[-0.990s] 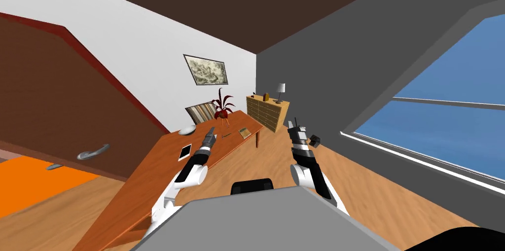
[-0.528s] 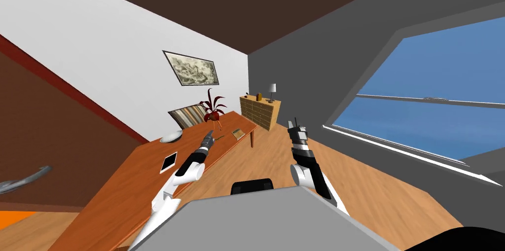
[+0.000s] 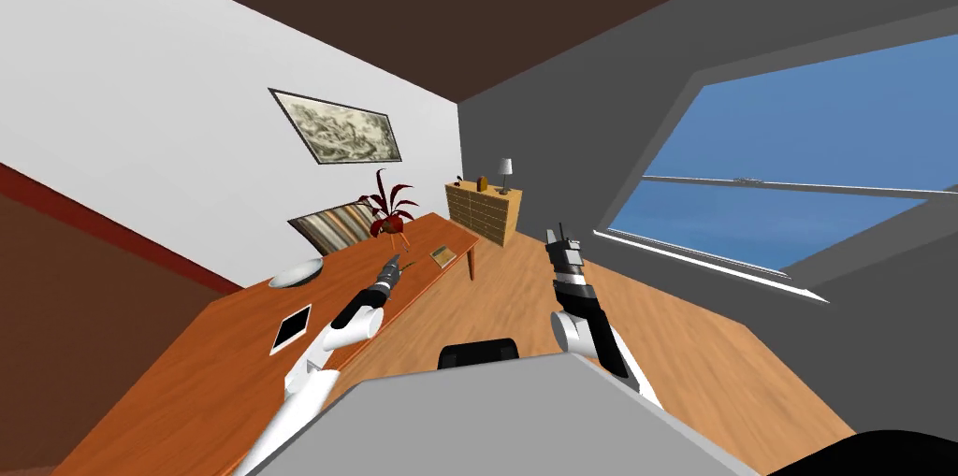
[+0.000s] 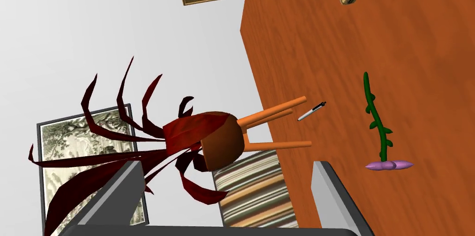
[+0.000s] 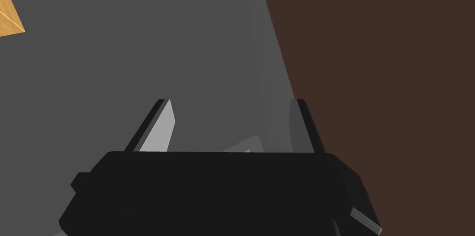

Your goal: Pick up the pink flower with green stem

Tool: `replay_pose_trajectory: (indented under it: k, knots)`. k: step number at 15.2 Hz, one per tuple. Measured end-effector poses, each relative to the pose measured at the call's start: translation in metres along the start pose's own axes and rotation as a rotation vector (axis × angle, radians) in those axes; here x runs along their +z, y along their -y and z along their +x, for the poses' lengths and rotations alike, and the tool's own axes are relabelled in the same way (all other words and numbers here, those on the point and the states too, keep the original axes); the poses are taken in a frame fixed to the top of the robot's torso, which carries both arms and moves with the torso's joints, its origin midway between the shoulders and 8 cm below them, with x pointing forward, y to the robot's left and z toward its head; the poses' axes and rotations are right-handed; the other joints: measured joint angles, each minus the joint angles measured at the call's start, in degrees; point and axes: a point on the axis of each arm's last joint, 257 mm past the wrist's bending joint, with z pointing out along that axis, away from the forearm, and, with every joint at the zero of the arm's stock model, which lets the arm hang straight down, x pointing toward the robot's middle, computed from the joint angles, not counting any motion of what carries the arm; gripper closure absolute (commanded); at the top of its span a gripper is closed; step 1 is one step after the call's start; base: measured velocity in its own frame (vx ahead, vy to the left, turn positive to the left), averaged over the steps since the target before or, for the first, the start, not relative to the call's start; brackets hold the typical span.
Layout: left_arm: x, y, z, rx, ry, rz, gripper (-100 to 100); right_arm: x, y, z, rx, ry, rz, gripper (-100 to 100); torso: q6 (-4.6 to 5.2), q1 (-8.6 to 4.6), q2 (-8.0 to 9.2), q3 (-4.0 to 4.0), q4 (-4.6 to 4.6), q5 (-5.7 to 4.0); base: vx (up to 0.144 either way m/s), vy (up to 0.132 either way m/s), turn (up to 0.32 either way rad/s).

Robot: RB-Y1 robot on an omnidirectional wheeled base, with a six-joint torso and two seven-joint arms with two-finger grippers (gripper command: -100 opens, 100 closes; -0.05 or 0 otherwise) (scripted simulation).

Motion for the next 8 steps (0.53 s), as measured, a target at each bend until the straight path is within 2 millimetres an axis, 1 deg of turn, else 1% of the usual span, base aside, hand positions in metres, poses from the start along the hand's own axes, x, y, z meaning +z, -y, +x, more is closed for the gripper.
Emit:
replay_pose_trajectory:
  k: [1, 3, 4, 5, 7, 8]
  knots:
    - [0.003, -0.004, -0.004, -0.004, 0.006, -0.017, -100, 0.000, 0.000, 0.000, 0.000, 0.000, 0.000, 0, 0.07, -0.02, -0.01, -0.01, 0.00, 0.00, 0.006, -0.014, -0.268]
    - [0.007, -0.019, -0.012, -0.011, 0.016, -0.062, -100, 0.000, 0.000, 0.000, 0.000, 0.000, 0.000, 0, 0.02, 0.01, -0.01, -0.01, -0.01, 0.00, 0.006, -0.007, -0.160]
    - [0.009, -0.025, -0.020, -0.016, 0.024, -0.083, -100, 0.000, 0.000, 0.000, 0.000, 0.000, 0.000, 0, 0.06, 0.01, -0.02, -0.01, 0.00, 0.00, 0.010, -0.004, -0.224]
    - [0.010, -0.032, -0.028, -0.022, 0.032, -0.111, -100, 0.000, 0.000, 0.000, 0.000, 0.000, 0.000, 0, 0.04, 0.03, -0.02, -0.01, 0.00, 0.00, 0.009, 0.003, -0.095]
    - [0.012, -0.048, -0.037, -0.034, 0.046, -0.155, -100, 0.000, 0.000, 0.000, 0.000, 0.000, 0.000, 0, 0.06, 0.05, -0.04, -0.02, 0.00, 0.01, 0.014, 0.004, -0.220]
    - [0.011, -0.056, -0.043, -0.041, 0.054, -0.182, -100, 0.000, 0.000, 0.000, 0.000, 0.000, 0.000, 0, 0.04, 0.06, -0.04, -0.02, -0.01, 0.01, 0.011, 0.011, -0.108]
